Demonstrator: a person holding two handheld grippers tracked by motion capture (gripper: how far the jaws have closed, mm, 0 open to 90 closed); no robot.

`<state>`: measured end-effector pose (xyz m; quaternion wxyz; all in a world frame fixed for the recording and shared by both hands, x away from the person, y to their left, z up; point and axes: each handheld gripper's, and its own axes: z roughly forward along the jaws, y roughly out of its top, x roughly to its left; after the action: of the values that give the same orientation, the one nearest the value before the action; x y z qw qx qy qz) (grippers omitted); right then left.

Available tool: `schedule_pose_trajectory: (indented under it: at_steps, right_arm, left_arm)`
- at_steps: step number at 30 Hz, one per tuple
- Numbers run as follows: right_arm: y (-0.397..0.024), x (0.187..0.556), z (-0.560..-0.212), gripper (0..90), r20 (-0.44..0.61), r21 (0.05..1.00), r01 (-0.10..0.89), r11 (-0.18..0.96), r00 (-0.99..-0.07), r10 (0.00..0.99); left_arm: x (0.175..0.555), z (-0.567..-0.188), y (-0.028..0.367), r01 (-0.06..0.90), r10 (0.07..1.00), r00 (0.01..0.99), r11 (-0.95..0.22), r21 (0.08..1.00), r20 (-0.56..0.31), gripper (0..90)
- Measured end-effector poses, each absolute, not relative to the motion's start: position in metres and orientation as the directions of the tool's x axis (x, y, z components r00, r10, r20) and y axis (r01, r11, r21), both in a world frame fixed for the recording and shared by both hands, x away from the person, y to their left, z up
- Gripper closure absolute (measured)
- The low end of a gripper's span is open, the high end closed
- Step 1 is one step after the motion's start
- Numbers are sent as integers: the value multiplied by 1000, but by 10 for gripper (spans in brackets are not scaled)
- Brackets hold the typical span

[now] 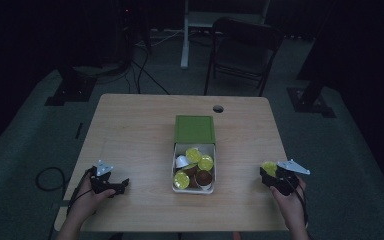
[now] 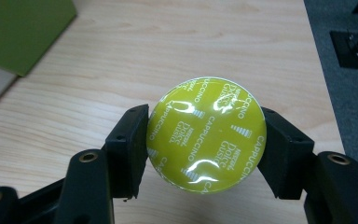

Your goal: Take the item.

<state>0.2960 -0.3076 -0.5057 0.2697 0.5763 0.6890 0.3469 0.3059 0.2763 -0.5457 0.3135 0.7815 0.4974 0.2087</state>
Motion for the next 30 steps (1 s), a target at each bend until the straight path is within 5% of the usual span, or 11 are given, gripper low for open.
schedule_pose_trajectory:
  at_steps: [30]
  right_arm:
    - [-322,299,-533,397,-14,729,675,115,-153,988]
  left_arm:
    - [306,-546,276,646,908,418,-308,698,14,77]
